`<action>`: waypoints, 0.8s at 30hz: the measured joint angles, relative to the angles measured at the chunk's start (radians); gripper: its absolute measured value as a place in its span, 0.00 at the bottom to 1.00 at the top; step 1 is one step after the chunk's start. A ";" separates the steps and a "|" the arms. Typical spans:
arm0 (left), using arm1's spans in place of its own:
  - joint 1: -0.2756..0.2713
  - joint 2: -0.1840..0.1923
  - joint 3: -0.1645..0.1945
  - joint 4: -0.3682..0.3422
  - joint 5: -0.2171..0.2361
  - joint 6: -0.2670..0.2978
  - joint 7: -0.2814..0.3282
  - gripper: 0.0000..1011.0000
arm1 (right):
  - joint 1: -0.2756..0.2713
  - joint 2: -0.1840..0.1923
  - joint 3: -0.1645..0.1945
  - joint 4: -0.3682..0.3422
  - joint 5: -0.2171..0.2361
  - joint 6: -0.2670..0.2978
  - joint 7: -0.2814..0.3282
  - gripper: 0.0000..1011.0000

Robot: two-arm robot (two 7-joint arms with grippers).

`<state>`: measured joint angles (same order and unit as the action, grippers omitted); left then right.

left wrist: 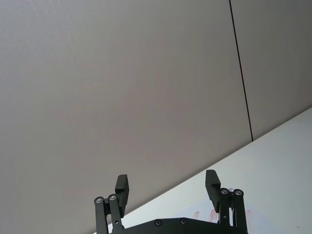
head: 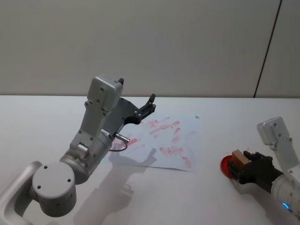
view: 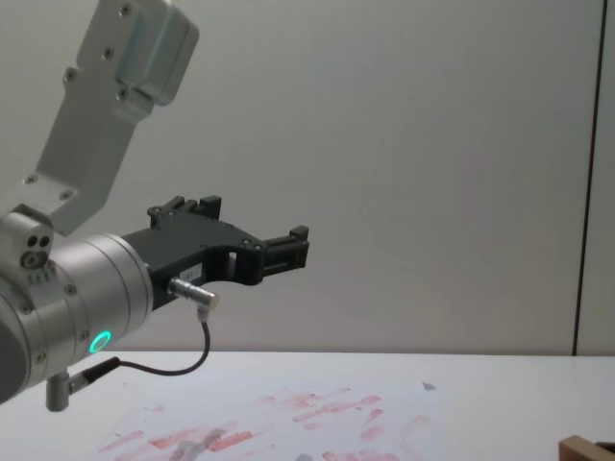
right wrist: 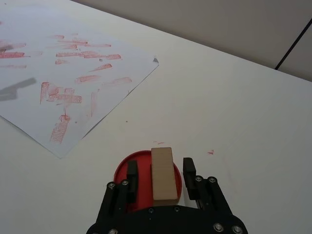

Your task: Use the one hand to pick up the stamp and affix it onto the A4 paper.

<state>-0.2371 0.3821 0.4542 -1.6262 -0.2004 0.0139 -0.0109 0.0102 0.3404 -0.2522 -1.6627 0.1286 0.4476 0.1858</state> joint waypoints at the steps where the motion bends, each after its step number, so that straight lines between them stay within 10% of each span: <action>1: 0.000 0.000 0.000 0.000 0.000 0.000 0.000 0.99 | 0.000 0.000 0.000 0.001 0.000 0.000 0.000 0.53; 11: 0.000 0.000 0.000 0.000 0.000 0.000 0.000 0.99 | 0.006 -0.003 -0.001 0.007 -0.004 0.002 0.004 0.23; 24: 0.000 0.000 0.000 0.000 0.000 0.000 0.000 0.99 | 0.018 -0.013 -0.001 -0.002 -0.005 -0.021 0.002 0.22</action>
<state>-0.2371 0.3821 0.4542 -1.6262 -0.2004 0.0138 -0.0110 0.0283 0.3275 -0.2536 -1.6652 0.1240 0.4263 0.1882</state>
